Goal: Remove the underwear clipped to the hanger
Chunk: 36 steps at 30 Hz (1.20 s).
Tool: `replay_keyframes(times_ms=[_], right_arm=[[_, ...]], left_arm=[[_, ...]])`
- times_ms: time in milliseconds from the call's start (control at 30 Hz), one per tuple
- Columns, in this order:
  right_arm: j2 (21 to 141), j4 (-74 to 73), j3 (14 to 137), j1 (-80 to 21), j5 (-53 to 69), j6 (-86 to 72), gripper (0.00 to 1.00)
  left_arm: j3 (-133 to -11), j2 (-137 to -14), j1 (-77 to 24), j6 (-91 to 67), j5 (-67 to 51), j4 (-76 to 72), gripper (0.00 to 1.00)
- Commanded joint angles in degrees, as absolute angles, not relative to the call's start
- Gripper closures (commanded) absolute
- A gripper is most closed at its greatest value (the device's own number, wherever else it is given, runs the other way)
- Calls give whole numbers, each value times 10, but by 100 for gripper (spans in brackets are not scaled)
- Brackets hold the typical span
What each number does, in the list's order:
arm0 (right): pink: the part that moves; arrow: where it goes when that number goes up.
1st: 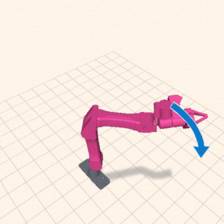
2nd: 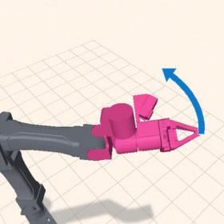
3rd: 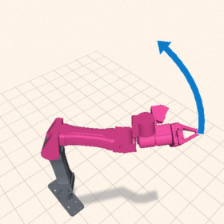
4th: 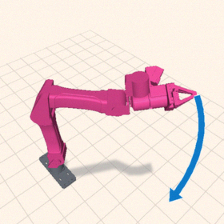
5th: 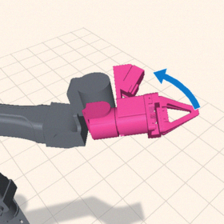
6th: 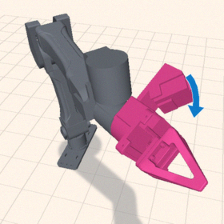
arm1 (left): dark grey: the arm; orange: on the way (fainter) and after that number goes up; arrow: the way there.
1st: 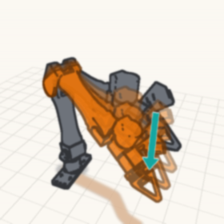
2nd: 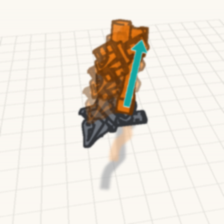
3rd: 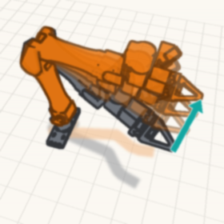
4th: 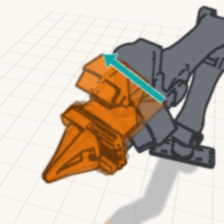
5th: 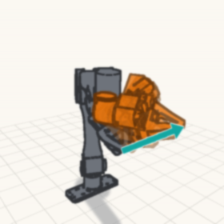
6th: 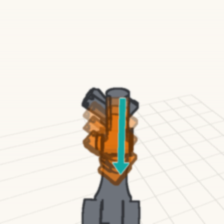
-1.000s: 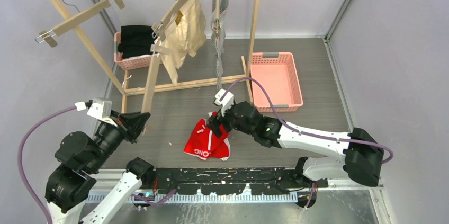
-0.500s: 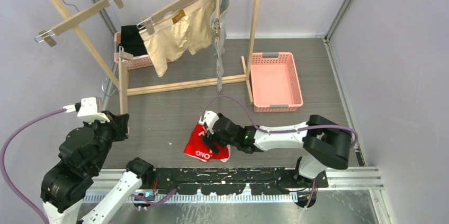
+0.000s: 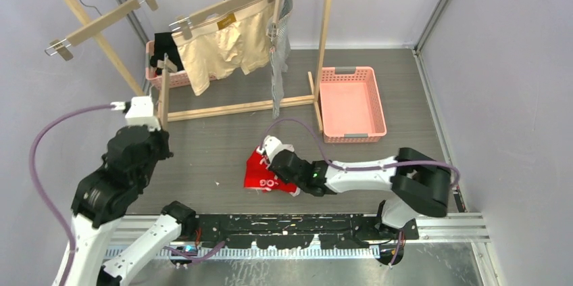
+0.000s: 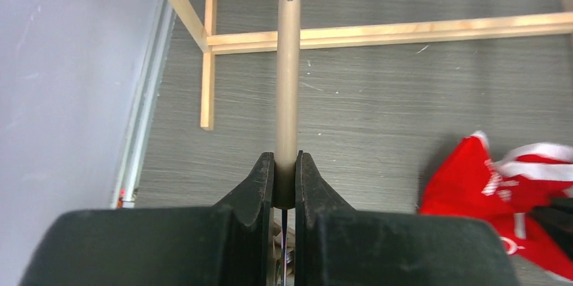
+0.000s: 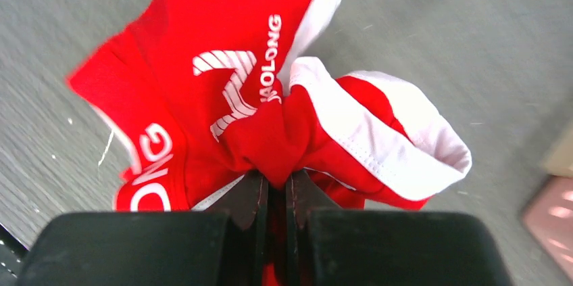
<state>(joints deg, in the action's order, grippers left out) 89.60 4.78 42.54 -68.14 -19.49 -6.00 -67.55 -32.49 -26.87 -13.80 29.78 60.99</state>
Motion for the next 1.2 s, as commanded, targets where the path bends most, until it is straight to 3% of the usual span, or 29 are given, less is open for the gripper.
replay_keyframes(times_ms=[0,333,600,800,1167], right_arm=[[779,53,422,-677,-329,-43,99],[566,-14,415,-658,-458,-27,99],[472,-73,417,-652,-578,-17,99],[473,-137,450,-612,-684,-46,99],[533,-78,467,-388,-536,-68,99]], left_arm=[[-718,-396,-266,-78,335,547,100],[-841,-549,-247,23,325,507,100],[-909,-621,-105,56,183,499,100],[-951,-651,-31,70,66,491,100],[-1073,-723,43,47,-94,485,100]])
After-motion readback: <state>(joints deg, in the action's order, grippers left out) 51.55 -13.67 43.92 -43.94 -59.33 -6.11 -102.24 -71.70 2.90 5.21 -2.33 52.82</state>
